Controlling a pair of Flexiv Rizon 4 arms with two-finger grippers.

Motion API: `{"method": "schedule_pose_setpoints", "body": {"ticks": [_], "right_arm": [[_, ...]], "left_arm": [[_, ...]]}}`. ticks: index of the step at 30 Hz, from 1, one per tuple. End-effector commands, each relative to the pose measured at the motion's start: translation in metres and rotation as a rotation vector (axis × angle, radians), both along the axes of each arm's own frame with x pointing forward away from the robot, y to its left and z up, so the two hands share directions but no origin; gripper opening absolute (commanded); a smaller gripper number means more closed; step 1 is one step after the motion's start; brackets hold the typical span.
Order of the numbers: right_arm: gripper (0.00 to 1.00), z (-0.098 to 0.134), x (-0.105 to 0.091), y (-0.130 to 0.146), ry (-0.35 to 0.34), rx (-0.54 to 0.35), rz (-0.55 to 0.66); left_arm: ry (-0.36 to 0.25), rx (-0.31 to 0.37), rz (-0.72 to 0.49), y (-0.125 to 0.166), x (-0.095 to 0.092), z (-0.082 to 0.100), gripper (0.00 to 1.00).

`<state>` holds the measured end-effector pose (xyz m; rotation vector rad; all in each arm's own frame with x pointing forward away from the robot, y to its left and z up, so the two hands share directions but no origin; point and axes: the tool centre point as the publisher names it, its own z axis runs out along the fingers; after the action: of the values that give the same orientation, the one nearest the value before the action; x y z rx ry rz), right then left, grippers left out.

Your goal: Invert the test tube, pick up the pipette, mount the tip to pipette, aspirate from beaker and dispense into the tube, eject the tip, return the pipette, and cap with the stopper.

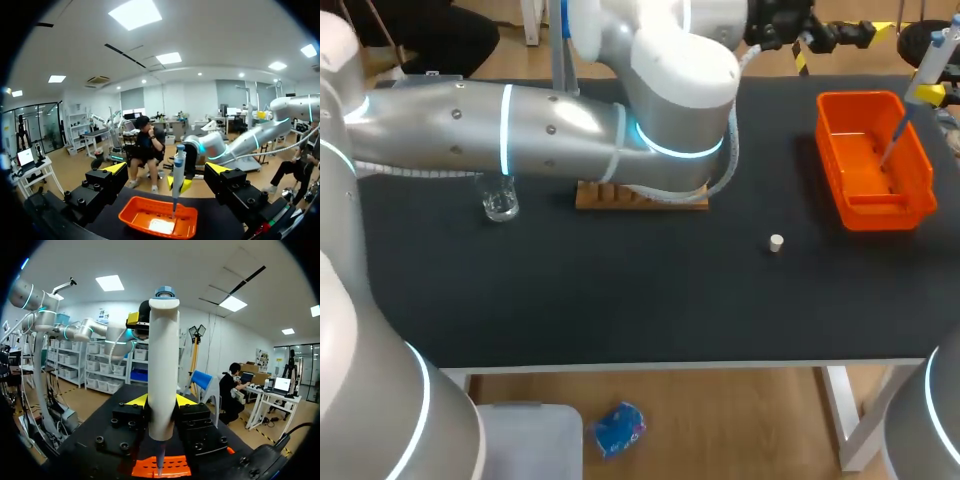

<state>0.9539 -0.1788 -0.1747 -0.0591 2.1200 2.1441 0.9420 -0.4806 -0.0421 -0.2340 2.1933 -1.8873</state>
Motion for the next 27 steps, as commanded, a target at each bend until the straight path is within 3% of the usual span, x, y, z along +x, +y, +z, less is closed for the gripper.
{"method": "schedule_pose_setpoints", "body": {"ticks": [1,10,16,17,18,20,21,27], "right_arm": [[0.0,0.0,0.002,-0.002,0.0,0.0,0.007],[0.0,0.0,0.002,-0.002,0.0,0.0,0.007],[0.0,0.0,0.002,-0.002,0.0,0.0,0.007],[0.0,0.0,0.002,-0.002,0.0,0.0,0.007],[0.0,0.0,0.002,-0.002,0.0,0.0,0.007],[0.0,0.0,0.002,-0.002,0.0,0.0,0.007],[0.0,0.0,0.002,-0.002,0.0,0.0,0.007],[0.0,0.0,0.002,-0.002,0.0,0.0,0.007]], "left_arm": [[-0.021,-0.056,0.038,-0.018,0.003,-0.007,1.0],[-0.023,-0.06,0.035,-0.018,0.003,-0.007,1.0],[-0.009,-0.112,0.012,-0.045,0.017,-0.011,1.0],[-0.01,-0.127,0.007,-0.049,0.019,-0.012,0.75],[-0.01,-0.131,0.006,-0.055,0.021,-0.012,0.42],[-0.011,-0.153,-0.016,-0.063,0.024,-0.013,0.04],[-0.014,-0.158,-0.024,-0.067,0.025,-0.013,0.0],[-0.032,-0.227,-0.065,-0.082,0.028,-0.015,0.0]]}}
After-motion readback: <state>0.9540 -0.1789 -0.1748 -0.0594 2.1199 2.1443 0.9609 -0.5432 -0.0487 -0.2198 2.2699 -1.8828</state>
